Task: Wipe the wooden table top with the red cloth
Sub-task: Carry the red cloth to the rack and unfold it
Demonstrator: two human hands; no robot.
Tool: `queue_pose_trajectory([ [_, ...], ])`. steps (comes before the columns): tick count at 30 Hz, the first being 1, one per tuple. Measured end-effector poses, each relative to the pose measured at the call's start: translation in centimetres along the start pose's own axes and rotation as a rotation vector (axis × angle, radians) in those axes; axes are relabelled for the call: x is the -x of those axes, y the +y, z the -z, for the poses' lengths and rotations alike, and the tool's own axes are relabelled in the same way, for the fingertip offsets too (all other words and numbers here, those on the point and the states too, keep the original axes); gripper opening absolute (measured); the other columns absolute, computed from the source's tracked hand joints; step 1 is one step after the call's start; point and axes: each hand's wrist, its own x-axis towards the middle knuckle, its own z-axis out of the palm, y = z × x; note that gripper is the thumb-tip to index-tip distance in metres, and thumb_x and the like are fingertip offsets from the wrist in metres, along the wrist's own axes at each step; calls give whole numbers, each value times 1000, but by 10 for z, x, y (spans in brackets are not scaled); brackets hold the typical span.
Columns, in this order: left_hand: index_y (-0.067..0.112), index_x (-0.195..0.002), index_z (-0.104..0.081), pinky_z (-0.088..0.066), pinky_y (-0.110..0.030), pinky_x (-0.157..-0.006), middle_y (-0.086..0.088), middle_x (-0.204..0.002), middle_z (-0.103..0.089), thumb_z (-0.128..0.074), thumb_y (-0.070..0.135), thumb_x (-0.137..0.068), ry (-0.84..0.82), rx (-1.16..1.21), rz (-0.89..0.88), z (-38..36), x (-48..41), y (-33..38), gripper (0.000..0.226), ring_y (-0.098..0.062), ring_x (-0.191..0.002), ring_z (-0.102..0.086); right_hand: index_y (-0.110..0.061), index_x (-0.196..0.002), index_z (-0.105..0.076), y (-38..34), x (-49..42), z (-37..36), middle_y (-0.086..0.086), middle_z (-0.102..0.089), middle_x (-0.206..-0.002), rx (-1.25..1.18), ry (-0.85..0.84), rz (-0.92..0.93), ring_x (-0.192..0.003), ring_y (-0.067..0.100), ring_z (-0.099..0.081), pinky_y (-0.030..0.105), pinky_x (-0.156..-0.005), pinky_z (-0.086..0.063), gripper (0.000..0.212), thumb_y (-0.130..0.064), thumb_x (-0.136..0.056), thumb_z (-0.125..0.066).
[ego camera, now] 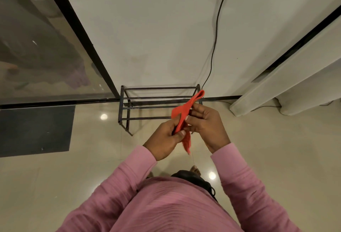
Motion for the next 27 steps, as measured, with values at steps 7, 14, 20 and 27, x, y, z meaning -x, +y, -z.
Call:
queue_pose_trajectory([
  [7,13,-85,-73,-52,-25,-69,-3,-74,-71,-71,7,-82,224,36,-20,11,3,9,8,-11,-69,-63,-6,-116,-63,2,-5,0,13,-68,-78,17,165,-28,-57,17,-59,26,-52,-51,44,15,-79,-51],
  [14,23,-102,-67,-47,-29,-85,8,-92,-62,-54,17,-95,265,-289,-57,31,-2,9,16,-9,-89,-59,-28,-126,-55,6,-11,4,-8,-56,-118,528,215,94,-96,8,-58,19,-77,-48,60,1,-74,-62],
  [20,18,-101,-56,-51,-29,-80,3,-93,-64,-59,-1,-88,259,-218,-130,23,-14,16,23,-15,-90,-63,-31,-133,-49,-10,-7,-20,-11,-64,-113,798,-175,389,-104,13,-54,30,-91,-45,69,-9,-70,-67],
  [27,33,-104,-46,-50,-19,-74,5,-96,-59,-75,10,-78,284,67,-156,31,-8,-5,45,-7,-88,-59,-23,-86,-70,-23,-20,-15,-12,-66,-80,919,-121,432,-82,13,-53,33,-74,-44,16,-12,-80,-60],
])
